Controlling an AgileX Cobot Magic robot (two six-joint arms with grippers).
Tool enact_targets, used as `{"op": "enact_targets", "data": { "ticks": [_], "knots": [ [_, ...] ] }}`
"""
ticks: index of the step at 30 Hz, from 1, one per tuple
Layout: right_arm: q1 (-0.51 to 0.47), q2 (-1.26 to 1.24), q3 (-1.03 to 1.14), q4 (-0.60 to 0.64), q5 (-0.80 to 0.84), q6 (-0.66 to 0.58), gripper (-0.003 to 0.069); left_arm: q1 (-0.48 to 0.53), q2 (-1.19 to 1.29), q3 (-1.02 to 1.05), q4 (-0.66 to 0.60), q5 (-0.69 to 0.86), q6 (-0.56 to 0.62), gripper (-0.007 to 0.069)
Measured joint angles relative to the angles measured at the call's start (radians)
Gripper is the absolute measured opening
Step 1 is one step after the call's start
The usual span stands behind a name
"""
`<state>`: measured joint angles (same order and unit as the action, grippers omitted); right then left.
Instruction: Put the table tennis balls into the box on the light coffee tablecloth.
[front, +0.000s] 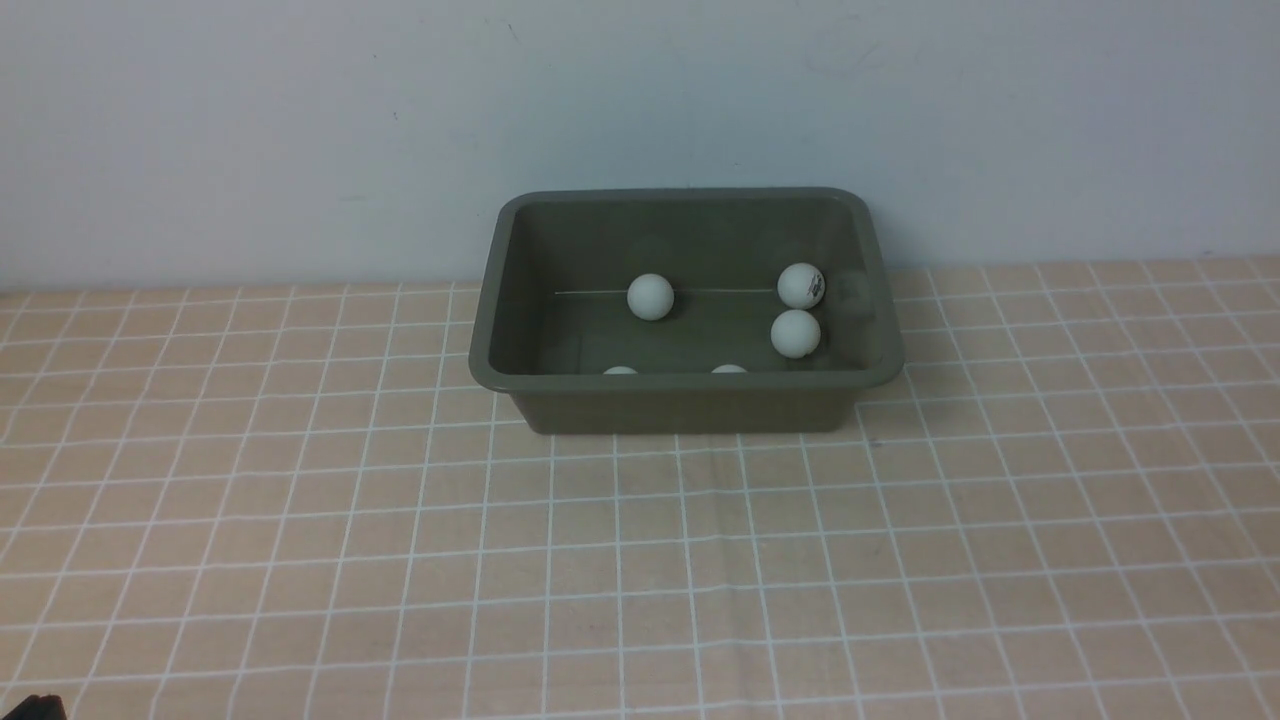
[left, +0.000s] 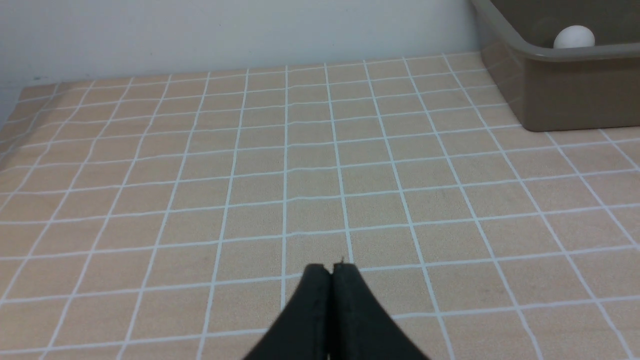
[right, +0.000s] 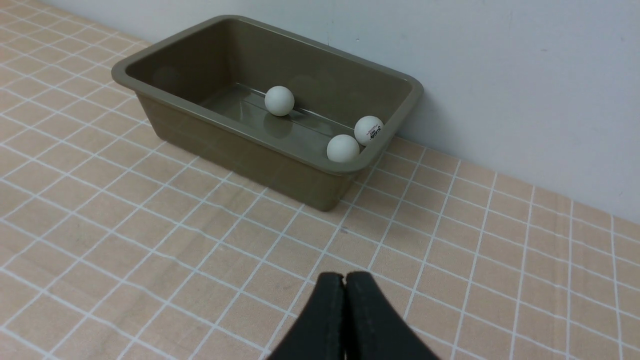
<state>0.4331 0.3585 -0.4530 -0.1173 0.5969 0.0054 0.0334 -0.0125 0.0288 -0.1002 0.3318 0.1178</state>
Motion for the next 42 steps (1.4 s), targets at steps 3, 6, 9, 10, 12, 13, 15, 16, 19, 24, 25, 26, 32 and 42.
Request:
{"op": "enact_targets", "data": {
  "ticks": [3,6,9,10,12,13,15,16,19,24,25,26,32,42],
  "knots": [
    [-0.031,0.0,0.0,0.0,0.0,0.0,-0.0018,0.0,0.0,0.0,0.0,0.0,0.0,-0.0069],
    [-0.127,0.0,0.0,0.0,0.0,0.0,-0.0018,0.0,0.0,0.0,0.0,0.0,0.0,-0.0069],
    [-0.239,0.0,0.0,0.005,0.0,0.0,-0.0018,0.0,0.0,0.0,0.0,0.0,0.0,-0.0069],
    [-0.278,0.0,0.0,0.01,0.0,0.0,-0.0018,0.0,0.0,0.0,0.0,0.0,0.0,-0.0069],
    [-0.351,0.0,0.0,0.027,-0.001,0.0,-0.0018,0.0,0.0,0.0,0.0,0.0,0.0,-0.0069],
    [-0.384,-0.001,0.0,0.04,-0.001,0.0,-0.0018,0.0,0.0,0.0,0.0,0.0,0.0,-0.0069],
    [-0.439,-0.007,0.003,0.068,-0.002,0.0,-0.0018,0.0,0.0,0.0,0.0,0.001,0.0,-0.0069],
    [-0.463,-0.017,0.009,0.081,-0.01,0.0,-0.0018,0.0,0.0,0.0,0.0,0.001,0.0,-0.0069],
    [-0.487,-0.062,0.057,0.096,-0.055,0.0,-0.0018,0.0,0.0,0.0,0.0,0.001,0.0,-0.0069],
    [-0.489,-0.191,0.207,0.105,-0.174,0.0,-0.0018,0.0,0.0,0.001,0.0,0.001,0.0,-0.0069],
    [-0.489,-0.216,0.246,0.117,-0.197,0.0,-0.0018,0.0,0.0,0.001,0.0,0.001,0.0,-0.0069],
    [-0.489,-0.239,0.276,0.124,-0.21,0.0,-0.0018,0.0,0.0,0.001,0.0,0.001,0.0,-0.0069],
    [-0.489,-0.344,0.398,0.166,-0.237,0.0,-0.0018,0.0,0.0,0.001,0.0,0.001,-0.001,-0.0069],
    [-0.489,-0.368,0.48,0.176,-0.231,0.0,-0.0018,0.0,0.0,0.001,0.0,0.001,-0.001,-0.0069]
  ]
}}
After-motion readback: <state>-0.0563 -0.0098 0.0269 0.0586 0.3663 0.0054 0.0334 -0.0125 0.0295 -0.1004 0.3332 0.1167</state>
